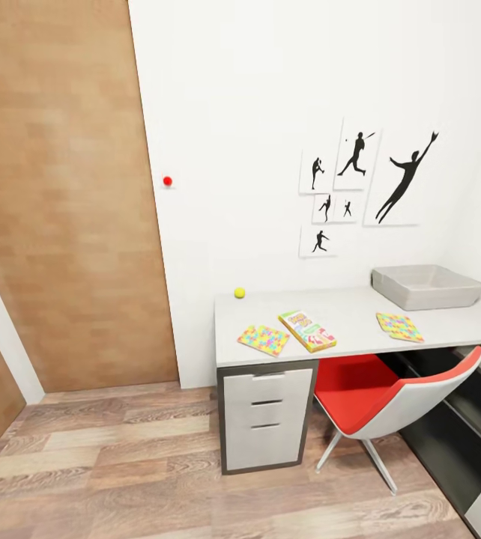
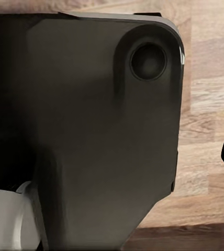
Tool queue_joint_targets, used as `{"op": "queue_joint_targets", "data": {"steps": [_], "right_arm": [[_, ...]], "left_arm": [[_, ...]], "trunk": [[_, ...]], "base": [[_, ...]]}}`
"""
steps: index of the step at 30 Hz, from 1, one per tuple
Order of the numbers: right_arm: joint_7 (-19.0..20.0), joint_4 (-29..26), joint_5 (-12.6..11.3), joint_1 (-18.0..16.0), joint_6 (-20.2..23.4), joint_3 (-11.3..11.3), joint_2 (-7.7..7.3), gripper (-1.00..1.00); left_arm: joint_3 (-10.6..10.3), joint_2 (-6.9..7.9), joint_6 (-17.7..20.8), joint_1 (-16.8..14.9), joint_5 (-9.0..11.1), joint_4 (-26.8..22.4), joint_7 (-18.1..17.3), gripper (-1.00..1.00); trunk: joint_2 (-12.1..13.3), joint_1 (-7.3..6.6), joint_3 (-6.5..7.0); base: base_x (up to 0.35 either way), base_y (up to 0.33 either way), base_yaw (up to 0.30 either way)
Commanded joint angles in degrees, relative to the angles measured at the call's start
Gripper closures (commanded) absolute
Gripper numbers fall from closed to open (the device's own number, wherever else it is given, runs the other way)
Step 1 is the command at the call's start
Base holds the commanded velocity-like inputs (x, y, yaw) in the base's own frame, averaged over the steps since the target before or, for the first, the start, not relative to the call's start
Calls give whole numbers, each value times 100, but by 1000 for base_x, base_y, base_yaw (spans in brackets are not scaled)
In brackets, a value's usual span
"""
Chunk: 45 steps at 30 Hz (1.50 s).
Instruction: Put all the toys in the child's room - the three board games (two on the bed and one on the table), the two jigsaw puzzles on the table, and the tennis ball on the table - inside the toy box on the table in the child's room.
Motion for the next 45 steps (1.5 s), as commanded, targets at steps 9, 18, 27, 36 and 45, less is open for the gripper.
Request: {"op": "queue_joint_targets", "data": {"steps": [9, 18, 27, 36, 45], "right_arm": [[-5, -3, -45, -1, -9, -104, 87, -100], [20, -168, -60, -19, -20, -228, 7, -100], [57, -645, -86, -39, 30, -386, -73, -100], [71, -1220, -97, -108, 226, -433, -178, -100], [138, -2376, -100, -133, 895, -463, -222, -100]], "left_arm": [[9, 246, 662, -190, 37, -442, -48, -100], [35, 399, 1239, -248, 69, -1228, -495, -100], [59, 581, 2512, -256, 72, -2583, -1425, -100], [78, 743, 4123, -259, 49, -4501, -1972, -100], [142, 756, 4755, -316, 49, -5704, -2057, -100]], "trunk": [[359, -198, 156], [720, -396, 318], [1081, -594, 480], [1442, -791, 641], [1803, -989, 803]], "base": [[0, 0, 0], [0, 0, 0], [0, 0, 0], [0, 0, 0], [0, 0, 0]]}}
